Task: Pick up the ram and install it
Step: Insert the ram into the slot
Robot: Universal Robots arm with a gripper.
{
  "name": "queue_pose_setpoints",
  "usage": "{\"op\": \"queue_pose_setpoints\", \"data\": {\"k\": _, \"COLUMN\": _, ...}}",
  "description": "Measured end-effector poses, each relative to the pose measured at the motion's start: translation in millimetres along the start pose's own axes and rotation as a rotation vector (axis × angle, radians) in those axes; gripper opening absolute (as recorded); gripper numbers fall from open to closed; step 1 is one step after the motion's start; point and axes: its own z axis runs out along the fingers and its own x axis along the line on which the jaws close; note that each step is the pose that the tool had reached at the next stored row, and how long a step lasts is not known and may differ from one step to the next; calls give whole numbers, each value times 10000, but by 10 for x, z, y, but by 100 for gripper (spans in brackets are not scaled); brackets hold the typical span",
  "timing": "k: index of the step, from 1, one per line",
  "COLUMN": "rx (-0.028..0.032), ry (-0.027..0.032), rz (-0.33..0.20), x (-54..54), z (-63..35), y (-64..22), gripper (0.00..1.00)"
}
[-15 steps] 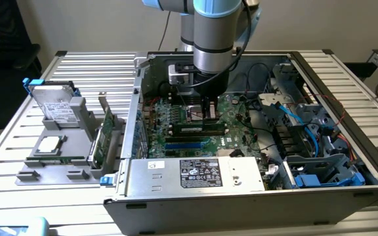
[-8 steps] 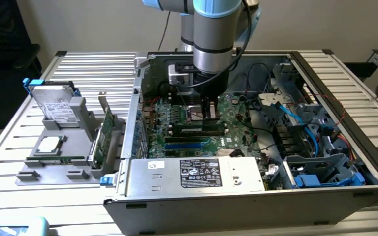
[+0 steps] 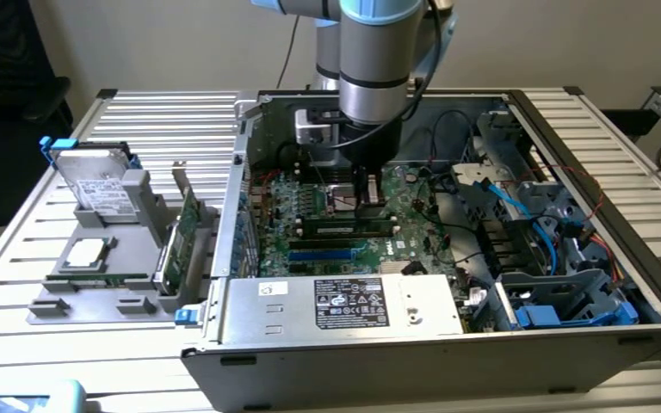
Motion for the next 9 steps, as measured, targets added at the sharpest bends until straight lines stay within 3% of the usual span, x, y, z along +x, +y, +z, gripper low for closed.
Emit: {"op": "queue_pose_setpoints", "data": {"k": 9, "rx": 1, "ry": -4, "rz": 1, "x": 18, "z": -124, "y": -70, "gripper": 28}}
